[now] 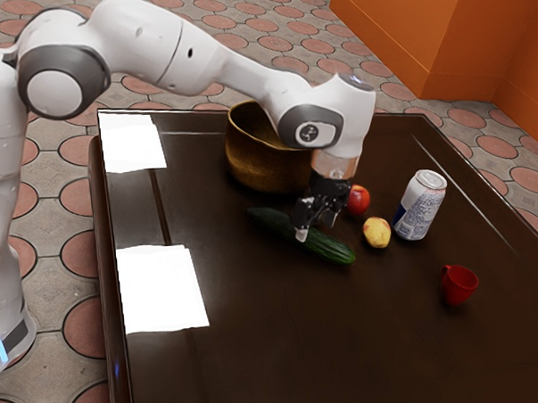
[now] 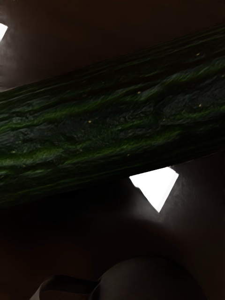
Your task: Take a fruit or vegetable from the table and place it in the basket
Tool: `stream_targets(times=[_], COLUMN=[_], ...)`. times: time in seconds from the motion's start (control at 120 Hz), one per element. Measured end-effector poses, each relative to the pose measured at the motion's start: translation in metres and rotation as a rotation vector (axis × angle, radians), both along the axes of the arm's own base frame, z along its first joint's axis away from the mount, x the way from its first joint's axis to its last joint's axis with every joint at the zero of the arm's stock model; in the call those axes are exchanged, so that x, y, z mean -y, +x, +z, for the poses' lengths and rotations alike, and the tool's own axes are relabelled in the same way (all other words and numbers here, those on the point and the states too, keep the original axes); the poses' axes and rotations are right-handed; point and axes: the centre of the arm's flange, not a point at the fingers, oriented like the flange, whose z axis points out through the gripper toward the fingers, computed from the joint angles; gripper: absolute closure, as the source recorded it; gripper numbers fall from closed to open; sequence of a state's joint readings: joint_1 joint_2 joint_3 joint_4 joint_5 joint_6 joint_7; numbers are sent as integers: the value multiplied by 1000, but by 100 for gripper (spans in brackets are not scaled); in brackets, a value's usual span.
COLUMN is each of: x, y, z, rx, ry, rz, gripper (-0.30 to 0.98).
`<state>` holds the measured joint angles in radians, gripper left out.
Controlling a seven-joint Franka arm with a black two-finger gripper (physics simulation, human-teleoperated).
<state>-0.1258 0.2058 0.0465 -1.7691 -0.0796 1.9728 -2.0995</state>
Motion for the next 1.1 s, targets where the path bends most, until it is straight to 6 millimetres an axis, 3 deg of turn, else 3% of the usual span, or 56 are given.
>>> stream_targets(times=[0.367, 0.617, 0.867, 0.983, 1.1], x=[-4, -4, 1, 2, 4], y=[13, 16, 16, 17, 10], z=[-23, -32, -33, -33, -19], rx=[0, 2, 9, 9, 27], ry=[4, 2, 2, 2, -14], rz=[-26, -35, -41, -39, -28], gripper=[0, 11, 42, 48, 47])
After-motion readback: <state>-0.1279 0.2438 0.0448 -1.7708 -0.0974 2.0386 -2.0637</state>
